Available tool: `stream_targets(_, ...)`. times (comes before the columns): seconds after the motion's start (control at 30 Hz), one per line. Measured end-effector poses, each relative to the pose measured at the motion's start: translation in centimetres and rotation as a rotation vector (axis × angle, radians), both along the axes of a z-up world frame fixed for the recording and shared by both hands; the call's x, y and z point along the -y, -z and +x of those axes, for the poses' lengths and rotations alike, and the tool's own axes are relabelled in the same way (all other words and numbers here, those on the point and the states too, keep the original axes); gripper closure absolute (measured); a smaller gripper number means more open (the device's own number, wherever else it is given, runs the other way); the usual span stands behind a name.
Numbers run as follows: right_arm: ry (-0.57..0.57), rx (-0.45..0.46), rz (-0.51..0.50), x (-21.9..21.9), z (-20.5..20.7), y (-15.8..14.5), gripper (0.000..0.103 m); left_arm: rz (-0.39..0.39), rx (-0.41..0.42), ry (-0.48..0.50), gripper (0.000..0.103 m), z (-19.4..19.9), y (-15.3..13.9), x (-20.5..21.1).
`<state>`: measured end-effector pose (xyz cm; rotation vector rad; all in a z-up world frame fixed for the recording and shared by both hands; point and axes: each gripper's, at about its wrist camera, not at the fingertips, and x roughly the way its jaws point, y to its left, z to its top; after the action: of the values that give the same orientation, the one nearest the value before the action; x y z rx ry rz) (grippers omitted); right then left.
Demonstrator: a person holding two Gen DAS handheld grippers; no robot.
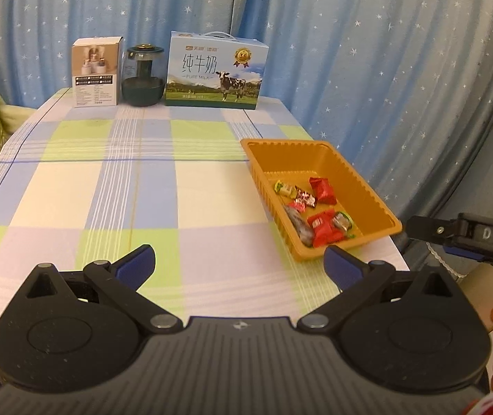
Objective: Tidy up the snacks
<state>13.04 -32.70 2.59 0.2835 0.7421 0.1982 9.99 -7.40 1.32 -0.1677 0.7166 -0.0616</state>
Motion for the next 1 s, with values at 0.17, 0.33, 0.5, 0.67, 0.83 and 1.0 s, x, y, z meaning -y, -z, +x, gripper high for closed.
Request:
stream_targets(0.17, -0.028, 0.01, -0.052, -1.7, -2.3, -0.2, 0.017, 0.014, 0.012, -0.021, 0.0, -2.4, -0.7, 0.1)
stream_targets(0.33, -0.058, 0.015, -0.079, -2.7, -4.2, -0.5, 0.017, 0.013, 0.003, -0.033, 0.0, -4.0, -1.1, -0.4)
stream_targets(0.5, -0.062, 0.016, -0.087, -2.8, -5.8, -1.0, 0.017, 0.036, 0.0, -0.06, 0.0, -5.3, -1.1, -1.0)
stream_targets(0.67, -0.067, 0.018, -0.12, -3.1, -7.0, -1.2, 0.017, 0.059, -0.015, -0.072, 0.0, -6.6, -0.7, -1.5)
stream_targets(0.83, -0.083, 0.028, -0.161, -3.6, -8.2, -1.2, 0.017, 0.073, -0.023, -0.073, 0.0, -7.6, -0.6, -1.6)
stream_targets(1.0, -0.104, 0.031, -0.185, -4.1, -9.2, -1.0, 0.017, 0.074, -0.017, -0.066, 0.0, -8.4, -0.8, -1.4)
